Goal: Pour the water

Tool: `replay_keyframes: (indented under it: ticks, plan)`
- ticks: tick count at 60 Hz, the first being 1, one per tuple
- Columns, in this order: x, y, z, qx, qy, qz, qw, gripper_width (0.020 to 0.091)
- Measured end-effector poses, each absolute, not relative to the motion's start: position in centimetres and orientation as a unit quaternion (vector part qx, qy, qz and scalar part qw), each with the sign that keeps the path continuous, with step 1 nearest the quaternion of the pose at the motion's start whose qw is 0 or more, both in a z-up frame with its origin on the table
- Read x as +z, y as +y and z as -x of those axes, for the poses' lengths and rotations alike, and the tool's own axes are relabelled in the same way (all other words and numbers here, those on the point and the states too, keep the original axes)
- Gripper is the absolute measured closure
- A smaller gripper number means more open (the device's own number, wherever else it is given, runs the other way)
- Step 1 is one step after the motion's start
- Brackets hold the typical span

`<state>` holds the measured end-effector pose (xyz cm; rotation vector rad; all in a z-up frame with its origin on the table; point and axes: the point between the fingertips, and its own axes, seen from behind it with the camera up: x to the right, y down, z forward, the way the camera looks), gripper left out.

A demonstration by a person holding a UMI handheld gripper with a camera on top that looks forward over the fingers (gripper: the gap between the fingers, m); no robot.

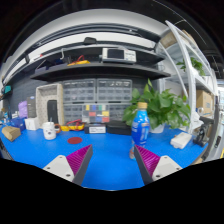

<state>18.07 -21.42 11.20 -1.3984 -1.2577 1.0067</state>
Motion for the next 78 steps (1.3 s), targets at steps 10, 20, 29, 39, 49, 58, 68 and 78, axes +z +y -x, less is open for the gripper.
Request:
replay_keyframes:
  ticks: [10,20,29,39,49,58,68,78]
  plan:
    - [11.2,-14.6,-16.5,0.413,-0.482,0.588,0.501,0.0254]
    - [11.6,-11.0,-11.3,0.421,-0.467,0.588,0.508,0.0254]
    - [11.1,-9.5,-7.4,0.414,-0.467,0.592,0.509,0.0268]
    - [11.1,-8.8,-5.0,0.396,-0.472,0.579,0.535,0.0571]
    - [11.0,-9.1,-4.6,0.373,-0.468,0.583,0.550,0.0702]
    - [11.1,-10.0,-4.1,0.342,-0.485,0.571,0.567,0.0761]
    - [12.4,-15.4,-1.7,0.306,-0.543,0.512,0.591,0.0762]
    - [14.5,-24.9,3.0,0.230,-0.635,0.378,0.633,0.0761]
